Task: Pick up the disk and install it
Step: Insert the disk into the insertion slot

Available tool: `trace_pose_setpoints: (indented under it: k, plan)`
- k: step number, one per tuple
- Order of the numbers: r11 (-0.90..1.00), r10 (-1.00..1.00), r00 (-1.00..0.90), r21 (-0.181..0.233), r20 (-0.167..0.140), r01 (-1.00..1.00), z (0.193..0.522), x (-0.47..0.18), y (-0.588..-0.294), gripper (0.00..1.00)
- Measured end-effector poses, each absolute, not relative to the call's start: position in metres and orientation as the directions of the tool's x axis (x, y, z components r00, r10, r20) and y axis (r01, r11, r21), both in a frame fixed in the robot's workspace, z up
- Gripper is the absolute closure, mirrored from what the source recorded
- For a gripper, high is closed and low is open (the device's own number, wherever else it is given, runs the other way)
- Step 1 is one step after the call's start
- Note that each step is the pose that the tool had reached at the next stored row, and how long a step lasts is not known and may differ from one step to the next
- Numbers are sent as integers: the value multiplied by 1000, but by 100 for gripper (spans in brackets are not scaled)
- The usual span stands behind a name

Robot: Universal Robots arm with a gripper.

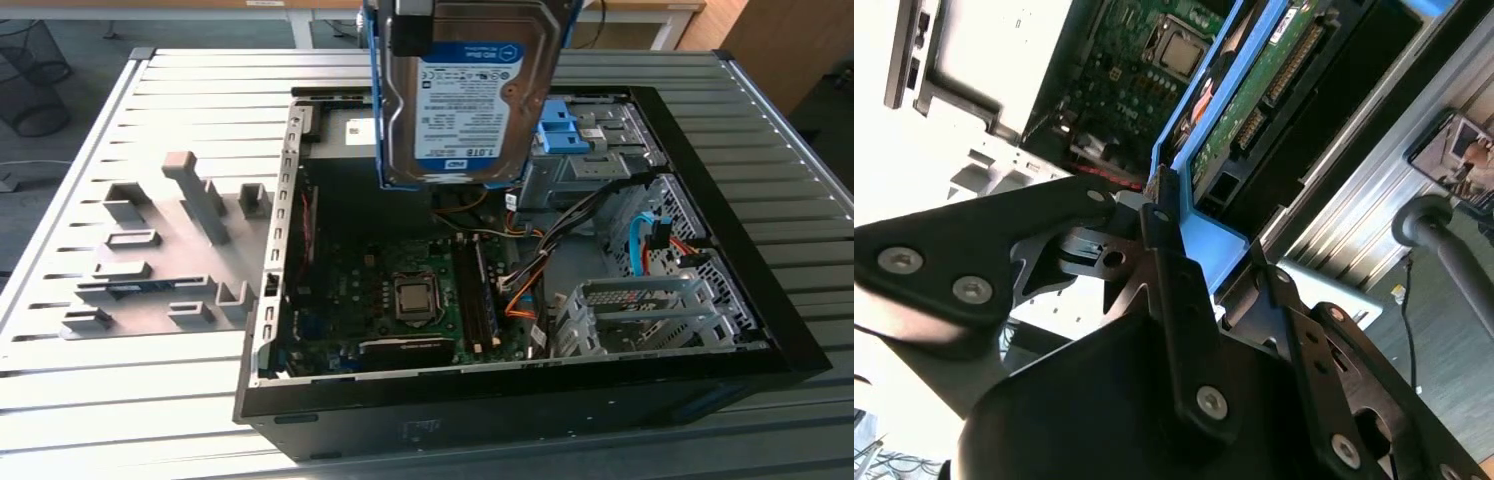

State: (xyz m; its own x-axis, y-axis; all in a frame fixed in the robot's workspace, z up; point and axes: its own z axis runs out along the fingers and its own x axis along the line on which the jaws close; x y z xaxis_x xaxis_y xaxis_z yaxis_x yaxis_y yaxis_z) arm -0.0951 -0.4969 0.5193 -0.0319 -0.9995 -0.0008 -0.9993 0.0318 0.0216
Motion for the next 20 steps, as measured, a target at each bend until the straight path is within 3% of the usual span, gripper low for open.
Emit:
trace_pose_setpoints:
  k: [20]
  plan:
    - [32, -999, -32, 22, 0, -999, 519, -91, -523, 63]
